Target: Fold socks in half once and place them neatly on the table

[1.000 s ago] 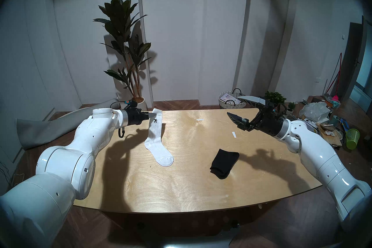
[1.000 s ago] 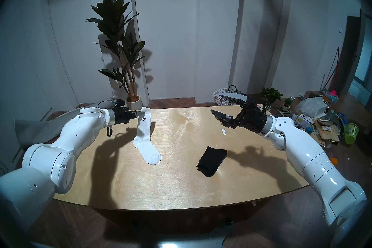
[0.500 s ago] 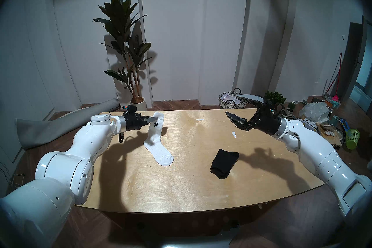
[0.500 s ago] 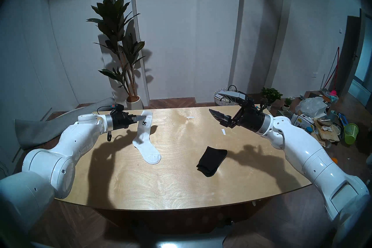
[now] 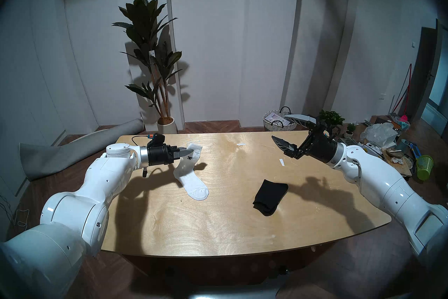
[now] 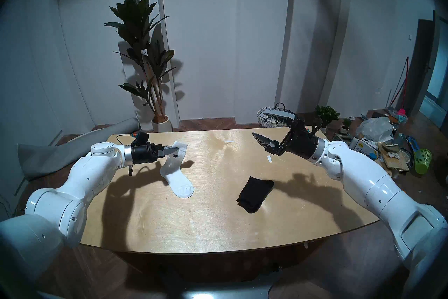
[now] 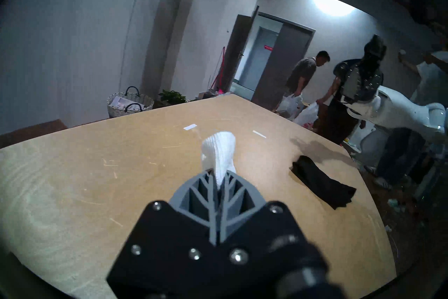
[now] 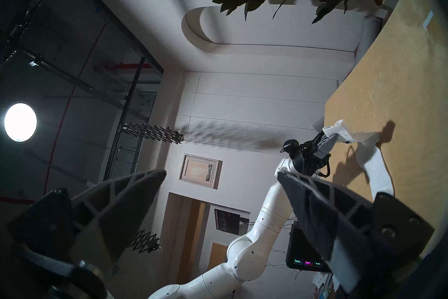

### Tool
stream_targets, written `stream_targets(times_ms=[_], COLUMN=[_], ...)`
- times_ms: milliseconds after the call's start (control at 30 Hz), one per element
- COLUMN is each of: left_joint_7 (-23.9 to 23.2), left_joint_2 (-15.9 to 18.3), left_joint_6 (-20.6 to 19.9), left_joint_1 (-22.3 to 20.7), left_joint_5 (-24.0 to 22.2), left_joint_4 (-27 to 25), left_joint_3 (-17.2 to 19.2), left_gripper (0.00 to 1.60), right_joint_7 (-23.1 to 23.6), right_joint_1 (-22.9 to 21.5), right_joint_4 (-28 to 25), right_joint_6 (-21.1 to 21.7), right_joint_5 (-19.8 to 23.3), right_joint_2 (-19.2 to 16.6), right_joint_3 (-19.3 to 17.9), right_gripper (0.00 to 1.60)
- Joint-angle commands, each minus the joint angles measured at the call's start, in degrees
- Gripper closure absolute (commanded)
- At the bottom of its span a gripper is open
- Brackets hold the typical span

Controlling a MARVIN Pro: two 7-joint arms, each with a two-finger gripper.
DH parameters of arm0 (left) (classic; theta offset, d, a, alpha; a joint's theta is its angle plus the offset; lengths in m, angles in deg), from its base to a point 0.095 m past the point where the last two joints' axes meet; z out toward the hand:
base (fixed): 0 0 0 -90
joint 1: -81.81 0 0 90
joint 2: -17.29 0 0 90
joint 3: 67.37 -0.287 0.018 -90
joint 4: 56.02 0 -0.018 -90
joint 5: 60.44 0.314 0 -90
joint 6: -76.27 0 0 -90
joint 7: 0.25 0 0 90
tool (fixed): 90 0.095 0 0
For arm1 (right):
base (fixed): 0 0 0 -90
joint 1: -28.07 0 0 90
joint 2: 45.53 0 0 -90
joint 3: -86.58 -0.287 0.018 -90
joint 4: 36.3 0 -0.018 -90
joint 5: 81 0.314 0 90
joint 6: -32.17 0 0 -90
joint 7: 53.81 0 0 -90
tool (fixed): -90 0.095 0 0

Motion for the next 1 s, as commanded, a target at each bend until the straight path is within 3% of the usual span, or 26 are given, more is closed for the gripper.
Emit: stream_targets(times_ms=[0,200,533,967], left_joint_7=[-3.1,-3.8,-5.8,-2.0], left_joint_2=[0.9,0.7,0.3,-0.4], left_joint_6=[3.3,6.2,7.6,9.5], left_joint_1=[2.6,6.0,8.9,16.1], left_joint_5=[-0.9,-2.1,-3.7,-4.5], left_joint_4=[-3.2,-5.4,-10.2,-14.5], left_joint_3=[0.5,1.6,2.8,4.8], left_gripper=[1.60,1.60,1.60,1.60], right_joint_7=[0.0,-0.2,-0.4,-0.6], right_joint_1=[-3.3,-4.9,-6.9,-8.5], right_joint_4=[0.2,0.8,1.1,1.9], right_joint_6=[-0.1,-0.1,-0.1,-0.1], right_joint_5=[3.1,5.0,7.0,9.0], right_joint_2=[-0.9,-1.6,-2.6,-2.9], right_joint_3=[2.0,4.9,7.9,11.8], right_gripper=[0.00,0.00,0.00,0.00])
